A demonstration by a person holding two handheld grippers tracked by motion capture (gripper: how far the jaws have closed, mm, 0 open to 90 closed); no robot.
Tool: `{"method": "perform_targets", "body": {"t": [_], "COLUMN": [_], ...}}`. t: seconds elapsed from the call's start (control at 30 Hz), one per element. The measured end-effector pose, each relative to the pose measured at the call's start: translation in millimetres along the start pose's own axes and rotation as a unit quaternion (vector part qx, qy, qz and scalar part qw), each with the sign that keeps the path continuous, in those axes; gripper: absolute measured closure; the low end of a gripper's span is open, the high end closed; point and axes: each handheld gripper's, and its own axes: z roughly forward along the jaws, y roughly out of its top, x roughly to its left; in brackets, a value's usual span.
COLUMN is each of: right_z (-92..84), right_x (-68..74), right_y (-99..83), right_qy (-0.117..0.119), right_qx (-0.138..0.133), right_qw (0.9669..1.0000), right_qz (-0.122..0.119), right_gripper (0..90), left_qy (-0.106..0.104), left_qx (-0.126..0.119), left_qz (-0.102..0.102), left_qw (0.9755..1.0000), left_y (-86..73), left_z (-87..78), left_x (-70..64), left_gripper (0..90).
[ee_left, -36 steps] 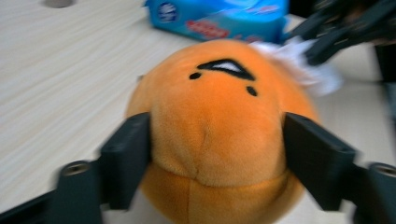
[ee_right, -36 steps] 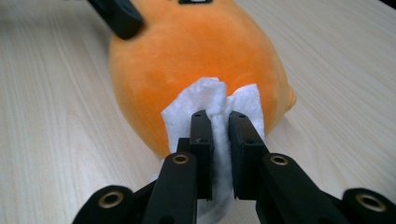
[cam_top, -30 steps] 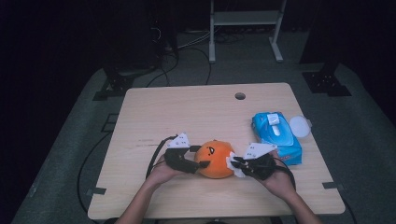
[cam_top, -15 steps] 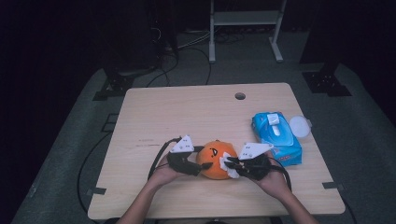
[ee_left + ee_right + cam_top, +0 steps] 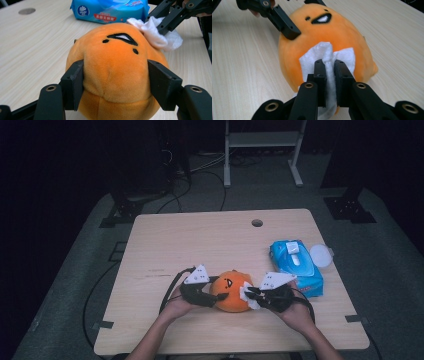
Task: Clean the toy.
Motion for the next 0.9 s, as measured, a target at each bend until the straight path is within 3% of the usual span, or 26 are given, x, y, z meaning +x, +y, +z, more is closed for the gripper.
{"method": "perform_targets", "body": {"t": [0.1, 0.2, 0.3, 0.4, 0.47, 0.57, 0.7, 0.83, 0.9], "right_z": [4.4, 4.3, 3.6, 4.6, 4.2, 5.0, 5.9, 1.2, -1.5], "right_x": [9.1, 12.0, 8.6, 4.3, 4.6, 11.5, 13.9, 3.0, -5.2], "right_y": [9.6, 16.3, 14.0, 6.7, 5.1, 11.4, 14.4, 7.2, -0.4], "right_qy": [0.011, 0.017, 0.017, 0.021, 0.027, 0.024, 0.022, 0.001, -0.005], "right_qx": [-0.011, -0.025, -0.024, -0.016, -0.018, -0.022, -0.021, -0.011, -0.005], "right_qw": [0.9998, 0.9995, 0.9995, 0.9997, 0.9994, 0.9995, 0.9994, 0.9999, 1.0], "right_qz": [-0.01, -0.013, -0.008, 0.002, 0.005, -0.004, -0.014, -0.012, 0.004], "right_gripper": [80.5, 80.6, 80.6, 80.7, 80.6, 80.7, 80.7, 80.7, 80.7], "left_qy": [0.012, 0.005, -0.004, -0.009, -0.016, -0.011, -0.006, -0.008, -0.009], "left_qx": [0.016, 0.011, 0.007, -0.004, -0.005, -0.003, 0.003, 0.003, 0.001], "left_qz": [0.043, 0.043, 0.023, -0.041, -0.055, -0.03, -0.001, -0.005, -0.003], "left_qw": [0.9989, 0.999, 0.9997, 0.9991, 0.9983, 0.9995, 1.0, 1.0, 1.0], "left_y": [5.4, 2.9, 1.5, 4.8, 3.8, 1.0, 0.4, -3.3, -3.2], "left_z": [3.0, 1.4, 0.4, -2.7, -1.7, 2.2, 0.5, -1.1, -1.0], "left_x": [-9.6, -8.9, -4.2, 4.9, 7.2, 1.0, -1.4, 3.1, 2.2], "left_gripper": [34.7, 35.5, 32.8, 17.0, 17.4, 30.8, 36.1, 37.5, 37.5]}}
